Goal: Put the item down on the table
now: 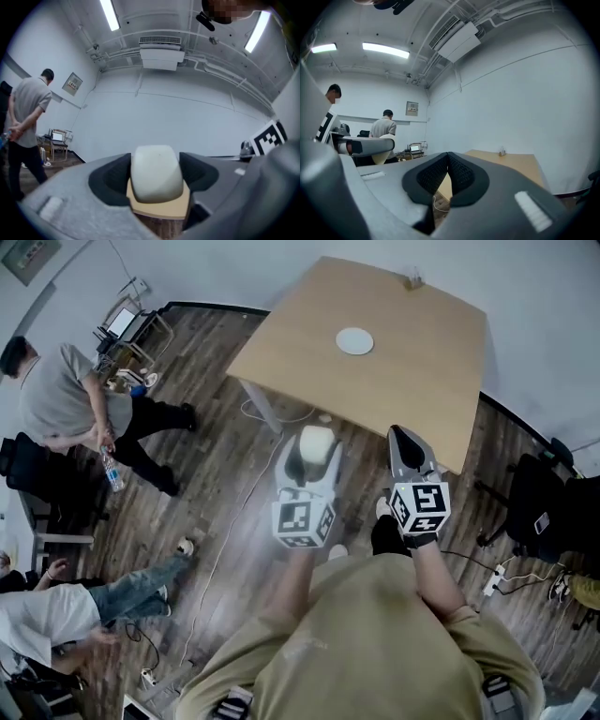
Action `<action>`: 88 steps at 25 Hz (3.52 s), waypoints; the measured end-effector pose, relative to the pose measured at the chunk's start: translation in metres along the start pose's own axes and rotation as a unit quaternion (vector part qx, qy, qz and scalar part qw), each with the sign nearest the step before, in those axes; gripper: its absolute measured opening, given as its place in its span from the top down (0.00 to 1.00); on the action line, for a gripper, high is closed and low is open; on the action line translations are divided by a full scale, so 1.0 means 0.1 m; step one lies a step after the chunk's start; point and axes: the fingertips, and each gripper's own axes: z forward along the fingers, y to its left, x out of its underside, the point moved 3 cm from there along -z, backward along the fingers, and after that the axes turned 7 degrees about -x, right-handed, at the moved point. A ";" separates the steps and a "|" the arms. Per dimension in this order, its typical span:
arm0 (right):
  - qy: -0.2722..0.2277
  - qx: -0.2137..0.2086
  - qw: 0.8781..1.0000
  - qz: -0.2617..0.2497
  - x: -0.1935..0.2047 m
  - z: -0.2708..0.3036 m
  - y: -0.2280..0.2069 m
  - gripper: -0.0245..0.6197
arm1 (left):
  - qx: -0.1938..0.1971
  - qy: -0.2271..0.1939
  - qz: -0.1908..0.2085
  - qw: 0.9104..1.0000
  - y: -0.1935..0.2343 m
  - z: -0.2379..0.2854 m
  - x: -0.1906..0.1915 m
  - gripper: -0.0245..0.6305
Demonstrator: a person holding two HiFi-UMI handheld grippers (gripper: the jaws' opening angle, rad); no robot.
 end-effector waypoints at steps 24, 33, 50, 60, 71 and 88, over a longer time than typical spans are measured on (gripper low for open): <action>0.024 -0.115 0.993 0.000 -0.06 1.60 -2.24 0.95 | -0.119 0.012 0.019 0.993 -0.58 2.36 0.24 0.47; 0.028 -0.081 0.996 0.012 -0.09 2.30 -2.71 0.95 | -0.067 0.030 0.001 0.997 -0.40 3.45 0.38 0.47; 0.110 -0.029 0.990 0.087 0.64 3.79 -3.35 0.95 | -0.037 0.167 0.012 0.985 0.47 5.19 1.35 0.47; 0.166 -0.010 0.979 0.122 1.15 4.25 -3.59 0.95 | -0.014 0.271 0.045 0.962 0.80 5.88 2.22 0.47; 0.206 -0.015 0.972 0.112 1.40 4.43 -3.63 0.95 | 0.023 0.366 0.107 0.924 0.95 6.23 3.09 0.47; 0.217 -0.028 0.971 0.093 1.42 4.14 -3.64 0.95 | 0.010 0.381 0.140 0.914 0.85 6.16 3.29 0.39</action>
